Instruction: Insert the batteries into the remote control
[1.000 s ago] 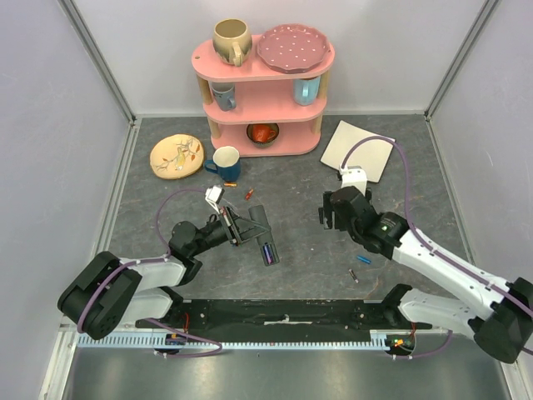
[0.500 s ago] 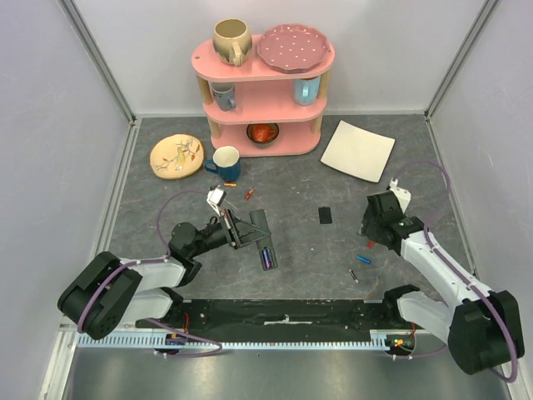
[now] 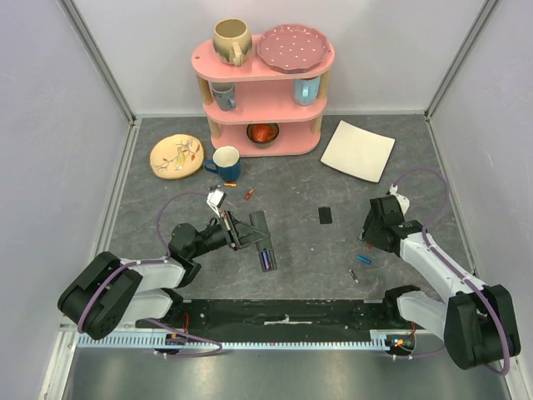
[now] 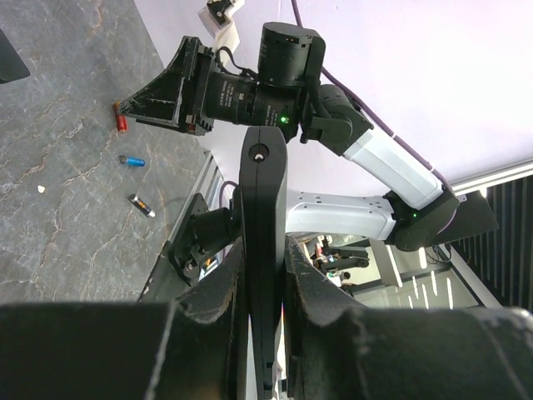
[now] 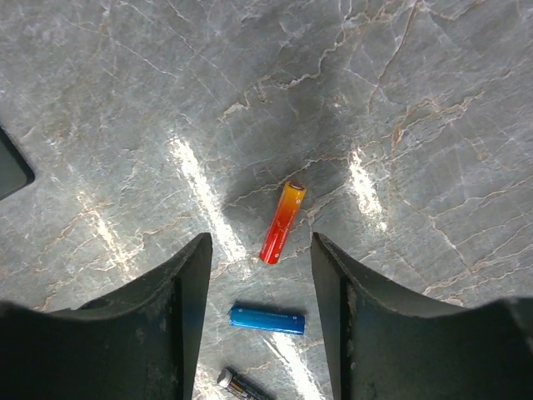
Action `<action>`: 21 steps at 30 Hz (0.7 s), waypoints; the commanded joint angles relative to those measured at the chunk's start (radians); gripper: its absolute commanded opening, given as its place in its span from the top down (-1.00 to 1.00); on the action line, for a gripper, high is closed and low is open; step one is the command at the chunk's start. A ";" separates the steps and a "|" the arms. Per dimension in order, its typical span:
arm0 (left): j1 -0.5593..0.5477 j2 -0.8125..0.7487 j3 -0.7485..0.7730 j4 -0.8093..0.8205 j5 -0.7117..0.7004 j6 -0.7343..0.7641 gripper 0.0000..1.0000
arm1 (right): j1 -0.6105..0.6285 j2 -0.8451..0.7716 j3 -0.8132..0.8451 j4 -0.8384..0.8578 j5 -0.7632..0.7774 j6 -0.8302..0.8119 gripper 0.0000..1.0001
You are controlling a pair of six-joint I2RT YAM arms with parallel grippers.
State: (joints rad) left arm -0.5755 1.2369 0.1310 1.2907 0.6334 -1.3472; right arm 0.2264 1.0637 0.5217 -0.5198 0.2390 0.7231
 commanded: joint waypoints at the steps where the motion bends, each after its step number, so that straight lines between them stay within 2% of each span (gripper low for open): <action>1: 0.003 0.006 -0.007 0.320 0.005 -0.029 0.96 | -0.013 0.019 -0.017 0.053 -0.021 0.021 -0.15; 21: 0.003 0.007 -0.002 0.321 -0.001 -0.041 0.96 | -0.065 0.079 -0.058 0.116 -0.093 0.036 0.10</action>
State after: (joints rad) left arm -0.5755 1.2419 0.1295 1.2907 0.6315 -1.3617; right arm 0.1699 1.1336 0.4828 -0.4145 0.1711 0.7444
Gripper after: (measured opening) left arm 0.229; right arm 0.465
